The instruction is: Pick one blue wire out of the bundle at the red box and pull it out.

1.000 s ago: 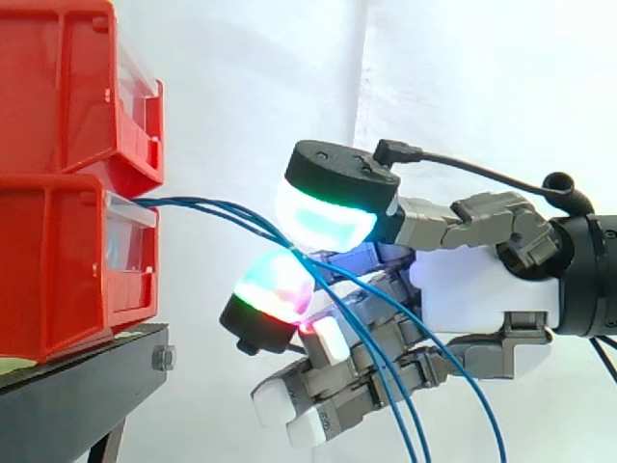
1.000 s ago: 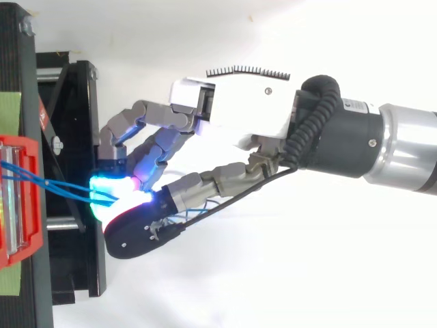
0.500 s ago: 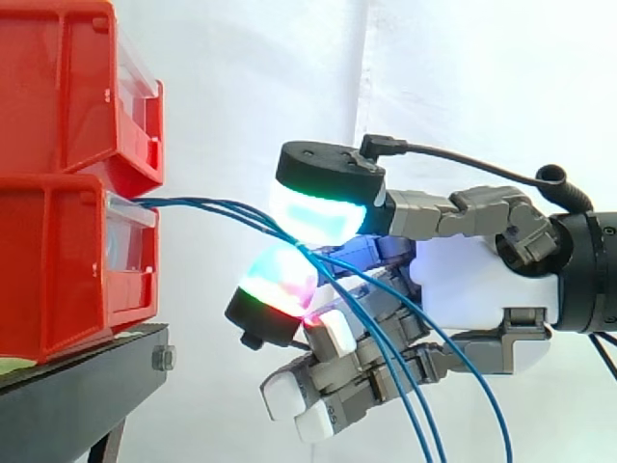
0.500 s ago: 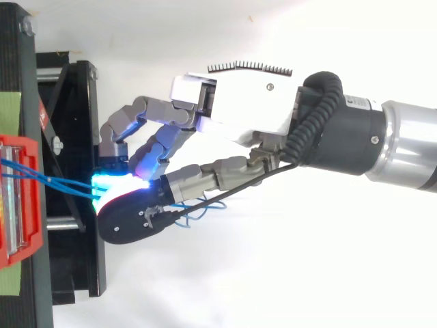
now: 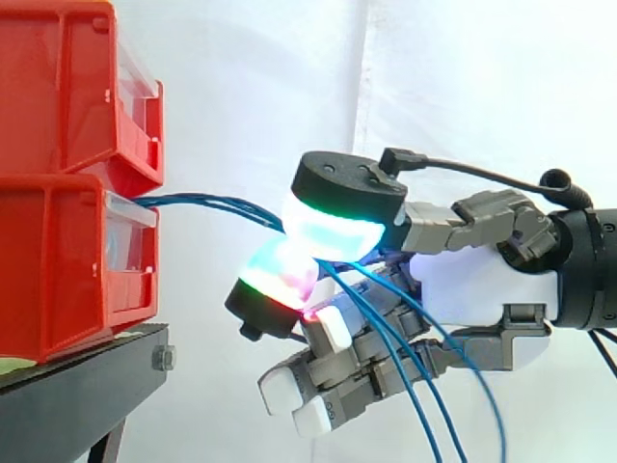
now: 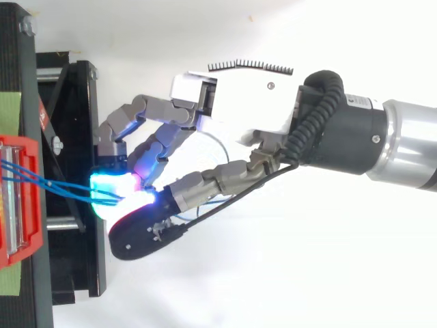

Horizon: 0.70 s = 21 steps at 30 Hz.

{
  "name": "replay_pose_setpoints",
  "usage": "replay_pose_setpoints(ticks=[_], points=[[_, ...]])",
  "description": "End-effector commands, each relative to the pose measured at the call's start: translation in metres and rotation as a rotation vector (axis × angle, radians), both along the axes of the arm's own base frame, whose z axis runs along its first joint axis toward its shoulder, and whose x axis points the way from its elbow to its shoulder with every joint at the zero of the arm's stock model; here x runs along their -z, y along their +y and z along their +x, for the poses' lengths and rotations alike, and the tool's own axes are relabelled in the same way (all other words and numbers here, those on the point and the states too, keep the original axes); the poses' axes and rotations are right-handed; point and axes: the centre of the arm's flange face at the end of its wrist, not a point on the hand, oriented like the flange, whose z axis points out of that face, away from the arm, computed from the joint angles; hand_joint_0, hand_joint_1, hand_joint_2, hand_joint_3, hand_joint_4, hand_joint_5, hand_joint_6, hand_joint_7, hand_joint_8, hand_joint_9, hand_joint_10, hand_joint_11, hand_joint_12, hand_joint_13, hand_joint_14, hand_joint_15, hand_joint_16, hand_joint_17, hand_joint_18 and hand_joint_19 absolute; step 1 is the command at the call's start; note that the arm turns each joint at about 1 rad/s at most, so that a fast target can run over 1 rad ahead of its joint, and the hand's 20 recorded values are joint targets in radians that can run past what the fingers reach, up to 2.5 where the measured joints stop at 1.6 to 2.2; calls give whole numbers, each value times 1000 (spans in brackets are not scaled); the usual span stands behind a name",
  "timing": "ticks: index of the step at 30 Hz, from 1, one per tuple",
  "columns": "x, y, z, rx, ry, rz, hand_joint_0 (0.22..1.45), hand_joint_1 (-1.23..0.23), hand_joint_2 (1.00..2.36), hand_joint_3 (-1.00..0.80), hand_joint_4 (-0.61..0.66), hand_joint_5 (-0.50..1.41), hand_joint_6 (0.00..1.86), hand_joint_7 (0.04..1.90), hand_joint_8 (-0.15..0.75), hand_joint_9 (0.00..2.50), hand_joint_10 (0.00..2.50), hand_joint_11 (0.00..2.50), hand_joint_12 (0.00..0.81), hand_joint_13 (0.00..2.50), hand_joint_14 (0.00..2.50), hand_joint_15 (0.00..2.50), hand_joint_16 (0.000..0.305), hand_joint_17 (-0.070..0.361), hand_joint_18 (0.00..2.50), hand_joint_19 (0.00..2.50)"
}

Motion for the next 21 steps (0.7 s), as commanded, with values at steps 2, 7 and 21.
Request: replay_pose_setpoints(ticks=[2, 7, 21], points=[[1, 1, 0, -1, 1, 0, 684, -846, 1000, -500, 146, -175, 952, 920, 352, 937, 18, 810, 433, 798, 17, 471, 58, 131, 689, 342], [1, 0, 0, 1, 1, 1, 535, -610, 1000, -500, 204, -159, 935, 965, 377, 982, 17, 797, 444, 789, 17, 488, 61, 138, 652, 413], [-1, 1, 0, -1, -1, 2, 585, -711, 1018, -156, 199, -152, 933, 1021, 393, 1007, 17, 800, 450, 811, 20, 508, 62, 140, 659, 429]])
